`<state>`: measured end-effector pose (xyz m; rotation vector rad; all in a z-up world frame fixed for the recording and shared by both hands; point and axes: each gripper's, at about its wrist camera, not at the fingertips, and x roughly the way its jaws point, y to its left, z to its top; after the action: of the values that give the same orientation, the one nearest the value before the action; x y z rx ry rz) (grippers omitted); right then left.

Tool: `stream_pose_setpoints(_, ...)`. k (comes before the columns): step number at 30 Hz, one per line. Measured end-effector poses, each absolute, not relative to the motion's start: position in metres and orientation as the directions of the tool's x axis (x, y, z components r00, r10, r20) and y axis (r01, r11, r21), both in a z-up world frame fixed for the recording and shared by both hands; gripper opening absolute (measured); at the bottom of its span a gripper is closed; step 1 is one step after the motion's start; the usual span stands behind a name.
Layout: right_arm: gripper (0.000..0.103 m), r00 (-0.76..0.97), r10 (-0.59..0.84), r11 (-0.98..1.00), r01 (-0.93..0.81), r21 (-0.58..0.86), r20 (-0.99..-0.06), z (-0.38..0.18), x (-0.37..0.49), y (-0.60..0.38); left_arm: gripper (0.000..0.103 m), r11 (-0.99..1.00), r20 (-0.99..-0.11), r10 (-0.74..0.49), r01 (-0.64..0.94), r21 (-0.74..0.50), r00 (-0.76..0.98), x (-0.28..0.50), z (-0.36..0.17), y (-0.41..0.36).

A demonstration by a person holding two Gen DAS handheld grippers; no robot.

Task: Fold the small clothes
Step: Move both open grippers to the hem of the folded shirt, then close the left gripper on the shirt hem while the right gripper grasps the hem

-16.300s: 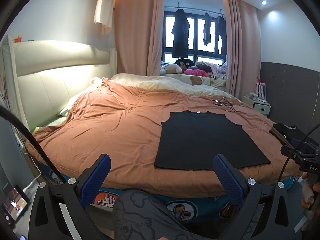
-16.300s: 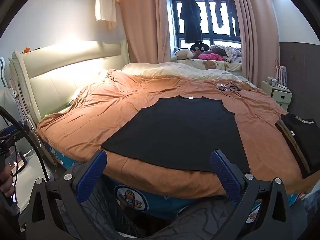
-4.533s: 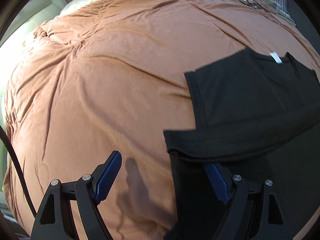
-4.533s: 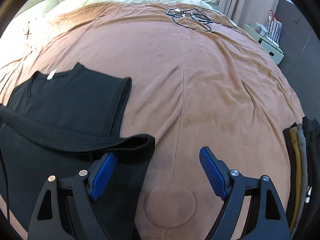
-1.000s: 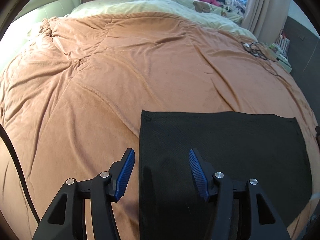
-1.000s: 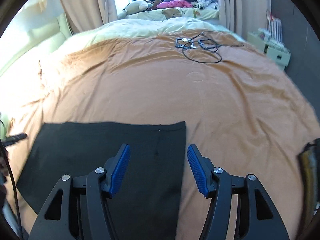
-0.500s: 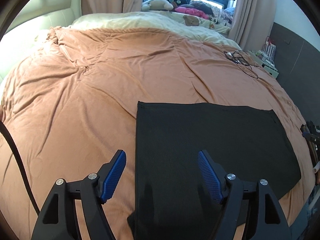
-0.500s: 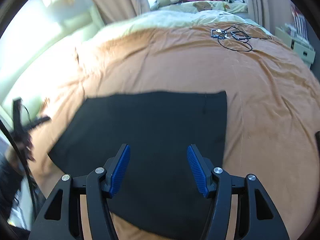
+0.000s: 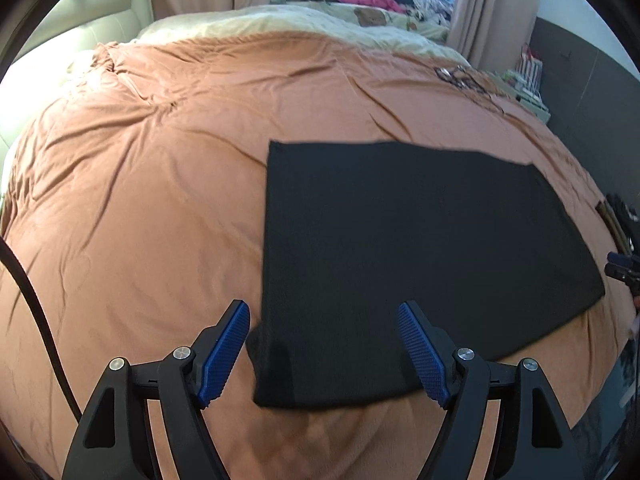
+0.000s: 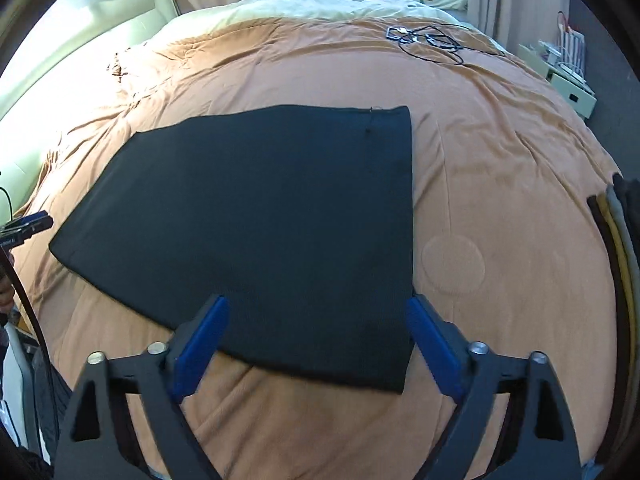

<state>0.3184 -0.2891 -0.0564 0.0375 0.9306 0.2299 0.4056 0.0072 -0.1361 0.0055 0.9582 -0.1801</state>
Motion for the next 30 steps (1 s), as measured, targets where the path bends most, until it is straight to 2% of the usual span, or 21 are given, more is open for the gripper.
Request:
stream_pose_setpoints(3,0.09,0.565,0.213,0.976,-0.168,0.141,-0.797,-0.063,0.313,-0.282,0.078,0.986,-0.827,-0.148,0.149,-0.079,0.542,0.399,-0.15,0.005)
stream_pose_setpoints(9,0.09,0.57,0.15,0.984,-0.169,0.063,-0.808,-0.074,0.31,-0.263,0.078,0.988,-0.85,-0.104,0.154,-0.027,0.516,0.386,-0.174,-0.006)
stream_pose_setpoints(14,0.09,0.516,0.103,0.989,-0.148,0.03,-0.85,-0.101,0.31,-0.258,0.078,0.989,-0.875,-0.08,0.145,-0.011,0.477,0.381,-0.194,-0.004)
stream_pose_setpoints(19,0.09,0.516,0.067,0.991,-0.132,-0.002,-0.854,-0.1,0.302,-0.258,0.078,0.989,-0.882,-0.059,0.149,0.012,0.468,0.377,-0.194,-0.006)
stream_pose_setpoints(24,0.09,0.556,0.099,0.988,-0.153,0.016,-0.825,-0.078,0.295,-0.247,0.078,0.985,-0.884,-0.042,0.168,0.041,0.466,0.371,-0.185,-0.004)
stream_pose_setpoints(28,0.09,0.572,0.15,0.979,-0.197,0.041,-0.806,-0.065,0.295,-0.222,0.078,0.991,-0.874,-0.057,0.135,0.01,0.483,0.37,-0.176,0.011)
stream_pose_setpoints(30,0.09,0.571,0.176,0.975,-0.213,0.062,-0.802,-0.062,0.298,-0.21,0.069,0.994,-0.865,-0.064,0.112,-0.009,0.497,0.369,-0.171,0.022)
